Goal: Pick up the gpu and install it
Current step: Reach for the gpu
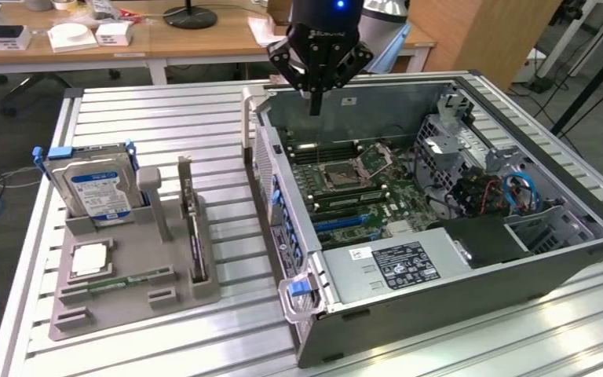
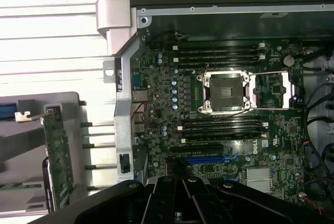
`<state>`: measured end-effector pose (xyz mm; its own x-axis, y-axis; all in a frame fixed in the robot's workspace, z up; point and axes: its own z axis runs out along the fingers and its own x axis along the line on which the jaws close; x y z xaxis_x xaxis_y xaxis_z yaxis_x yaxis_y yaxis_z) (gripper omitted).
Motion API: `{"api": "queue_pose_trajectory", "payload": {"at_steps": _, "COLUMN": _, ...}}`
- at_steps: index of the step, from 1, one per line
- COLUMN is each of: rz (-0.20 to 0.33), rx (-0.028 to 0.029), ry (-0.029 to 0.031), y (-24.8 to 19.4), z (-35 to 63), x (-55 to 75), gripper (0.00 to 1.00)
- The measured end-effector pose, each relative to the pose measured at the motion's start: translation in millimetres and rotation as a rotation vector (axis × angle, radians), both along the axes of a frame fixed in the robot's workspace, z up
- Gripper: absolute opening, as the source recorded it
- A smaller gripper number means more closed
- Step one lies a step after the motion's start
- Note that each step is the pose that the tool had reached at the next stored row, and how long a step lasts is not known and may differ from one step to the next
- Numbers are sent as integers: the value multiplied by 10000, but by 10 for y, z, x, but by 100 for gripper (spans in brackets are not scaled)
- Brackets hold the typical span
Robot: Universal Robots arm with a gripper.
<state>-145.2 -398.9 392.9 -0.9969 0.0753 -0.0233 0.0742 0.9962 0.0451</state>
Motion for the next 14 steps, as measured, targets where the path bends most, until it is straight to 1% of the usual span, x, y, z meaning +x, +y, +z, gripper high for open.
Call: {"api": "queue_pose_trajectory", "payload": {"at_steps": 14, "rz": 10, "rx": 0, "ry": 0, "y": 0, "z": 0, "x": -91, "gripper": 11}}
